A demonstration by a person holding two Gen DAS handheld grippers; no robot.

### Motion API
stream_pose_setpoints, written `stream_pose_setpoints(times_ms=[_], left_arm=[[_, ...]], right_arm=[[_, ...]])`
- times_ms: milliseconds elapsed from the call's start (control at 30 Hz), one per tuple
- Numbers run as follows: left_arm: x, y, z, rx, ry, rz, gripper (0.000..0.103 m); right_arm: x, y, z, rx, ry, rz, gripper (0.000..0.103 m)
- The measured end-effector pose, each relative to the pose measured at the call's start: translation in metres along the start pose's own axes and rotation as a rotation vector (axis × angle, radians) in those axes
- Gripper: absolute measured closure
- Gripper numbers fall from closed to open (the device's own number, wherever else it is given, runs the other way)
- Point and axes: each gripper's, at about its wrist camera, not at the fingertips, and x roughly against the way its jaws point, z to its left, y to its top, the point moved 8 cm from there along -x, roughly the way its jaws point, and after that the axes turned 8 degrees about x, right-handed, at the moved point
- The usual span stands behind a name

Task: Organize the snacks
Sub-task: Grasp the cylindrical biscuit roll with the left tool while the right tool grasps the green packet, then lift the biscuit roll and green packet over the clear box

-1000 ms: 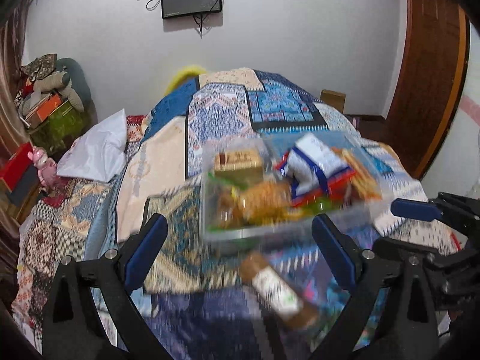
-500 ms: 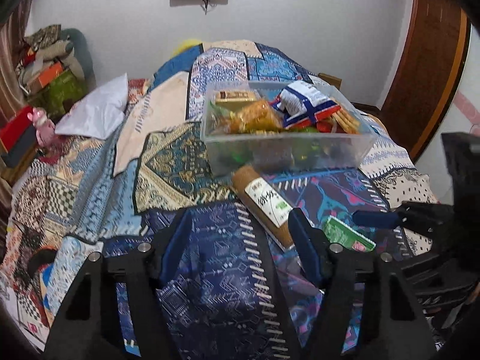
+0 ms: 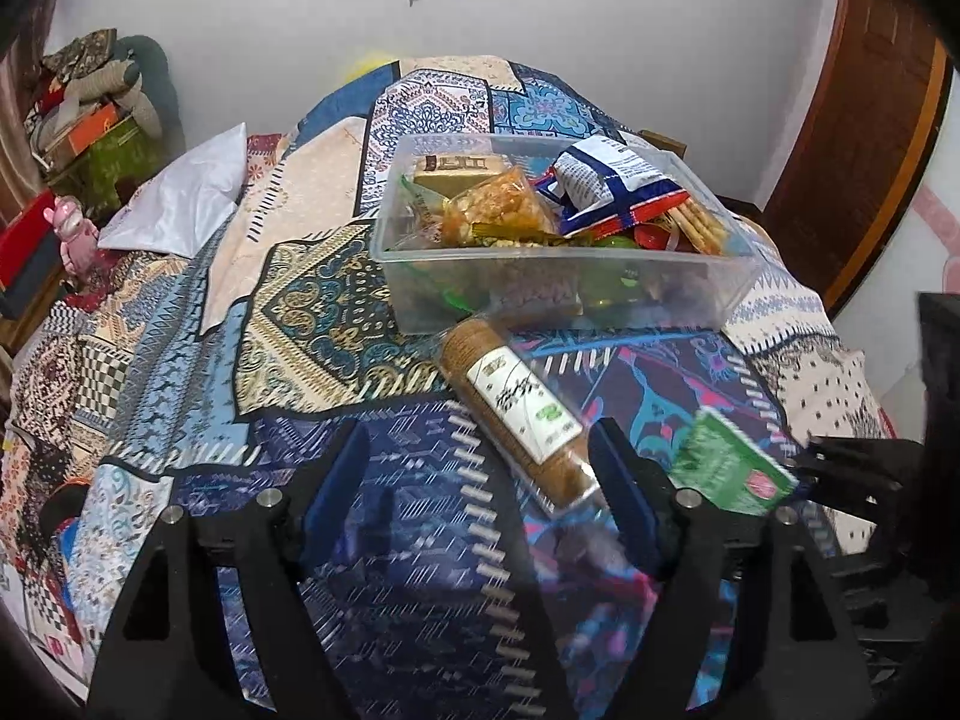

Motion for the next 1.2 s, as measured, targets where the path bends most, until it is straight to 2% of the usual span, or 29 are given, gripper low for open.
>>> stream_pose_setpoints(times_ms=[233,433,533,733,867,1000,1200], left_arm=[[-0.051,0.007,-0.007,0.067,-0.007,0.113,0.024],[-0.082,0.001,-0.009,0.101,0.005,0.171,0.025],[-0.084,0.002,-0.01,0.096,0.012,0.155,0.027],[-0.085,0.0,-0.015,0.068,0.011,0.132,0.042],[-0.077,-0.002,-0.017,0.065,-0.005,0.132,0.061],[-0.069,-0.007,-0.017,0.071,-0.009,0.134,0.063],[-0.051,-0.01,-0.015,0.06,-0.011,0.107,0.064]], right_arm=[[0.034,0.0,-0.035,-0.056,-0.068,-0.06,0.069],[0.044,0.001,-0.048,-0.096,-0.079,-0.088,0.069],[0.04,0.001,-0.05,-0.108,-0.075,-0.09,0.069],[0.037,0.003,-0.049,-0.117,-0.062,-0.094,0.069],[0.041,0.008,-0.046,-0.115,-0.062,-0.112,0.069],[0.047,0.012,-0.045,-0.107,-0.073,-0.124,0.069],[0.041,0.007,-0.043,-0.089,-0.084,-0.09,0.067]])
